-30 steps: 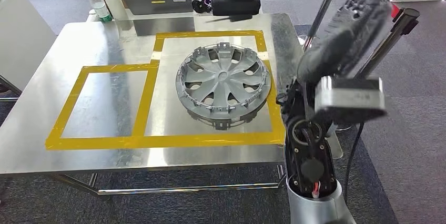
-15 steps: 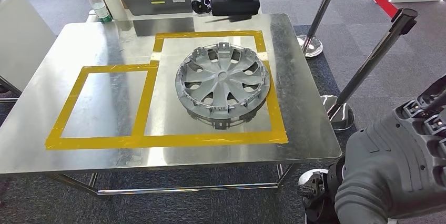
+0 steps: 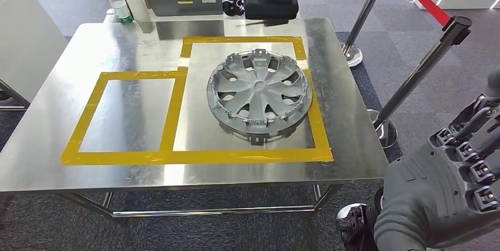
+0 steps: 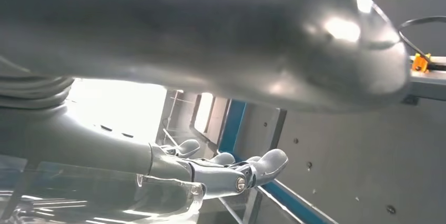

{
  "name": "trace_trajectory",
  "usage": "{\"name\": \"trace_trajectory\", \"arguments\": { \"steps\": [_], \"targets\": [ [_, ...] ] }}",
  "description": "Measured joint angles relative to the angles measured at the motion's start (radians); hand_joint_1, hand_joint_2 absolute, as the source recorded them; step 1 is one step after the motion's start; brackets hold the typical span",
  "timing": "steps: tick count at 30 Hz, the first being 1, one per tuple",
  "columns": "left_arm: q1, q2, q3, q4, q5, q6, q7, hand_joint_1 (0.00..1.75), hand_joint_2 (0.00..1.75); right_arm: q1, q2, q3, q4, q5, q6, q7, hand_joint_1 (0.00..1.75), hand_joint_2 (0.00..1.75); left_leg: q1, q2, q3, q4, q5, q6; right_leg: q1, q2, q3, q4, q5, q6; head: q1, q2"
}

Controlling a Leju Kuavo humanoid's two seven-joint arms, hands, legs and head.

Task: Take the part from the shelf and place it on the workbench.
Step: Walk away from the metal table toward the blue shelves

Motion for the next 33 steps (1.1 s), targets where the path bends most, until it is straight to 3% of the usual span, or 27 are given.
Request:
{"name": "trace_trajectory", "arguments": {
  "steps": [1, 2, 4, 6, 9, 10, 11, 14, 15, 16, 18, 20, 21, 24, 25, 27, 29, 30, 31, 33],
  "targets": [
    [0.000, 0.000, 0.000, 0.000, -0.002, -0.004, 0.000, 0.00, 1.75, 0.002, -0.006, 0.000, 0.004, -0.023, -0.004, -0.009, 0.00, 0.00, 0.001, -0.001, 0.002, 0.001, -0.003, -0.002, 0.000, 0.000, 0.005, -0.016, 0.024, -0.001, 0.000, 0.000],
    [0.000, 0.000, 0.000, 0.000, -0.003, -0.007, 0.000, 0.00, 1.75, 0.004, -0.012, 0.001, 0.008, -0.051, -0.007, -0.023, 0.00, 0.00, 0.002, -0.002, 0.005, 0.004, -0.008, -0.005, 0.000, -0.001, 0.031, -0.073, 0.062, -0.002, 0.000, 0.000],
    [-0.001, 0.000, 0.000, 0.000, -0.004, -0.012, 0.000, 0.00, 1.75, 0.004, -0.023, 0.002, 0.021, -0.110, -0.011, -0.054, 0.00, 0.00, 0.003, -0.005, 0.004, 0.015, -0.023, -0.018, 0.001, -0.001, 0.096, -0.198, 0.109, -0.006, 0.001, 0.000],
    [-0.003, 0.000, 0.001, 0.000, -0.002, -0.013, 0.000, 0.00, 1.75, -0.002, -0.030, 0.004, 0.037, -0.153, -0.011, -0.070, 0.00, 0.00, 0.001, -0.006, -0.003, 0.028, -0.035, -0.033, 0.005, 0.001, 0.120, -0.240, 0.105, -0.018, 0.000, 0.000],
    [-0.006, -0.003, 0.001, 0.000, 0.002, -0.012, 0.000, 0.00, 1.75, -0.015, -0.034, 0.006, 0.063, -0.195, -0.011, -0.075, 0.00, 0.00, 0.002, -0.006, -0.011, 0.039, -0.045, -0.042, 0.008, 0.003, 0.112, -0.234, 0.094, -0.040, -0.005, 0.000],
    [-0.008, -0.003, 0.001, 0.000, 0.002, -0.012, 0.000, 0.00, 1.75, -0.018, -0.034, 0.006, 0.070, -0.202, -0.011, -0.076, 0.00, 0.00, 0.003, -0.005, -0.021, 0.060, -0.062, -0.043, 0.008, 0.002, 0.109, -0.235, 0.095, -0.046, -0.006, 0.000],
    [-0.009, -0.004, 0.001, 0.000, 0.002, -0.012, 0.000, 0.00, 1.75, -0.020, -0.034, 0.006, 0.077, -0.207, -0.011, -0.077, 0.00, 0.00, 0.002, -0.005, -0.041, 0.101, -0.089, -0.044, 0.009, 0.000, 0.107, -0.236, 0.097, -0.052, -0.008, 0.000],
    [-0.009, -0.004, 0.001, 0.000, 0.002, -0.011, 0.000, 0.00, 1.75, -0.015, -0.033, 0.006, 0.097, -0.207, -0.011, -0.077, 0.00, 0.00, -0.004, -0.005, -0.151, 0.308, -0.185, -0.041, 0.019, -0.004, 0.091, -0.236, 0.106, -0.067, -0.011, 0.000],
    [-0.009, -0.004, 0.001, 0.000, 0.002, -0.011, -0.001, 0.00, 1.31, -0.010, -0.032, 0.006, 0.102, -0.207, -0.011, -0.077, 0.00, 0.00, -0.007, -0.005, -0.175, 0.348, -0.190, -0.037, 0.024, -0.004, 0.085, -0.236, 0.110, -0.070, -0.011, 0.000],
    [-0.009, -0.004, 0.001, 0.000, 0.001, -0.011, -0.001, 0.00, 0.87, -0.006, -0.032, 0.006, 0.107, -0.205, -0.011, -0.077, 0.00, 0.00, -0.010, -0.005, -0.178, 0.348, -0.173, -0.030, 0.028, -0.005, 0.079, -0.236, 0.115, -0.073, -0.011, 0.000],
    [-0.009, -0.004, 0.001, 0.000, -0.003, -0.008, -0.009, 0.00, 0.00, 0.001, -0.029, 0.005, 0.112, -0.199, -0.011, -0.077, 0.00, 0.00, -0.020, -0.005, -0.126, 0.239, -0.102, -0.010, 0.034, -0.003, 0.071, -0.236, 0.124, -0.073, -0.011, 0.000],
    [-0.010, -0.003, 0.000, -0.001, -0.010, -0.004, -0.031, 0.00, 0.00, 0.013, -0.025, 0.003, 0.114, -0.185, -0.011, -0.077, 0.00, 0.00, -0.034, -0.003, -0.065, 0.119, -0.053, 0.009, 0.038, -0.002, 0.067, -0.237, 0.133, -0.067, -0.010, 0.000],
    [-0.011, -0.003, 0.000, -0.001, -0.013, -0.006, -0.048, 0.00, 0.00, 0.020, -0.023, 0.003, 0.115, -0.177, -0.011, -0.077, 0.00, 0.00, -0.039, -0.001, -0.052, 0.090, -0.046, 0.014, 0.038, -0.002, 0.067, -0.237, 0.138, -0.061, -0.011, 0.000],
    [-0.011, -0.004, -0.003, -0.001, -0.021, -0.037, -0.111, 0.00, 0.00, 0.040, -0.021, 0.001, 0.115, -0.159, -0.011, -0.079, 0.00, 0.00, -0.040, -0.001, -0.062, 0.075, -0.032, 0.022, 0.036, -0.004, 0.066, -0.246, 0.152, -0.039, -0.015, 0.000],
    [-0.010, -0.003, -0.004, -0.001, -0.022, -0.050, -0.127, 0.00, 0.00, 0.045, -0.021, 0.000, 0.115, -0.159, -0.011, -0.079, 0.00, 0.00, -0.038, -0.001, -0.066, 0.071, -0.022, 0.028, 0.035, -0.004, 0.060, -0.237, 0.143, -0.034, -0.014, 0.000],
    [-0.009, -0.003, -0.004, -0.001, -0.021, -0.067, -0.141, 0.00, 0.00, 0.051, -0.021, 0.000, 0.116, -0.162, -0.012, -0.079, 0.00, 0.00, -0.034, 0.002, -0.075, 0.067, -0.006, 0.037, 0.034, -0.003, 0.027, -0.155, 0.084, -0.025, -0.012, 0.000],
    [-0.008, -0.004, -0.004, -0.001, -0.020, -0.064, -0.135, 0.00, 0.00, 0.055, -0.023, 0.000, 0.120, -0.168, -0.012, -0.079, 0.00, 0.00, -0.035, 0.006, -0.083, 0.069, 0.002, 0.040, 0.034, -0.003, -0.018, -0.021, 0.011, -0.018, -0.010, 0.000],
    [-0.008, -0.004, -0.004, -0.001, -0.019, -0.058, -0.126, 0.00, 0.00, 0.056, -0.024, 0.000, 0.122, -0.171, -0.012, -0.079, 0.00, 0.00, -0.035, 0.008, -0.086, 0.070, 0.005, 0.041, 0.034, -0.003, -0.026, 0.021, -0.006, -0.017, -0.010, 0.000],
    [-0.007, -0.004, -0.003, -0.001, -0.017, -0.052, -0.114, 0.00, 0.00, 0.056, -0.025, 0.001, 0.124, -0.174, -0.012, -0.079, 0.00, 0.00, -0.035, 0.009, -0.087, 0.072, 0.007, 0.040, 0.034, -0.003, -0.016, 0.025, -0.006, -0.017, -0.010, 0.000],
    [-0.007, -0.004, -0.003, -0.001, -0.013, -0.046, -0.094, 0.00, 0.00, 0.056, -0.026, 0.002, 0.127, -0.176, -0.012, -0.079, 0.00, 0.00, -0.035, 0.007, -0.085, 0.077, 0.007, 0.037, 0.034, -0.003, 0.061, -0.089, 0.041, -0.022, -0.010, 0.000]
  ]
}}
